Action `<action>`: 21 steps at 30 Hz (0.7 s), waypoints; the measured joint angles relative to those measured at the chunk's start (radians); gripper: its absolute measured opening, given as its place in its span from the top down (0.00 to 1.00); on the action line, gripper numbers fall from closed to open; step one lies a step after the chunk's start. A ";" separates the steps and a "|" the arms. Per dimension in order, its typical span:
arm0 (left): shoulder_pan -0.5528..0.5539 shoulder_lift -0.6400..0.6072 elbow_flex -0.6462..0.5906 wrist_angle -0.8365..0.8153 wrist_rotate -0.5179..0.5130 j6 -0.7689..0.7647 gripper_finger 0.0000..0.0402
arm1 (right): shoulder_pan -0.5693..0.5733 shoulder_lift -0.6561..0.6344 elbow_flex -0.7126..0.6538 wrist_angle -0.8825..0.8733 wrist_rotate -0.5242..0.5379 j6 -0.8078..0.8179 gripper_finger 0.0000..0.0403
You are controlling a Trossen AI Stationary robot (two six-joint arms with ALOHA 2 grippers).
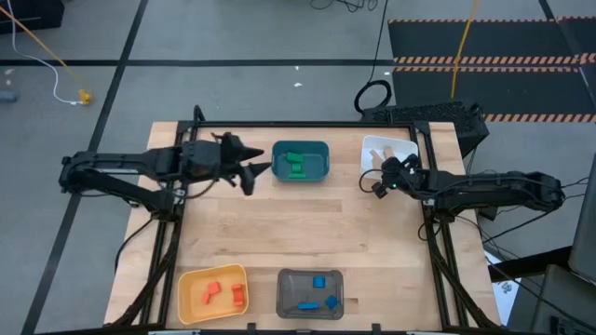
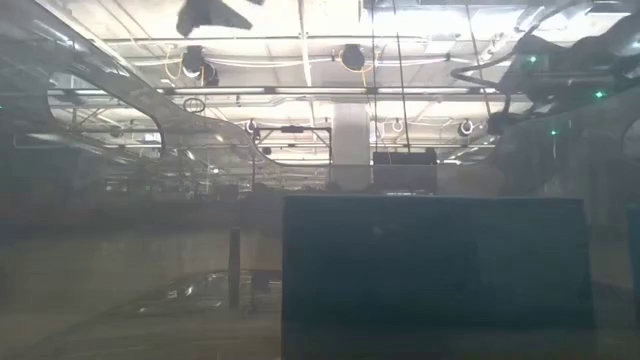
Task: Sort & place blocks by color
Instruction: Put the brown block into the white bin
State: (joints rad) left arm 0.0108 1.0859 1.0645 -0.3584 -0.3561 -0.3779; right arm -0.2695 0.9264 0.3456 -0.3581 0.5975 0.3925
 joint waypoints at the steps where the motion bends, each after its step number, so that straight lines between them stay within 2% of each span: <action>1: -0.007 -0.017 0.000 -0.005 0.000 -0.002 0.42 | 0.000 -0.001 -0.006 0.013 0.007 -0.011 0.88; 12: -0.062 -0.181 0.000 -0.065 -0.002 -0.006 0.42 | -0.059 -0.048 -0.014 0.115 0.052 -0.124 0.89; 21: -0.097 -0.205 0.000 -0.067 -0.002 -0.007 0.42 | -0.126 -0.059 -0.014 0.149 0.053 -0.160 0.89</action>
State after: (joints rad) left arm -0.0865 0.8806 1.0649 -0.4251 -0.3584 -0.3845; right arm -0.3952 0.8673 0.3321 -0.2090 0.6510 0.2323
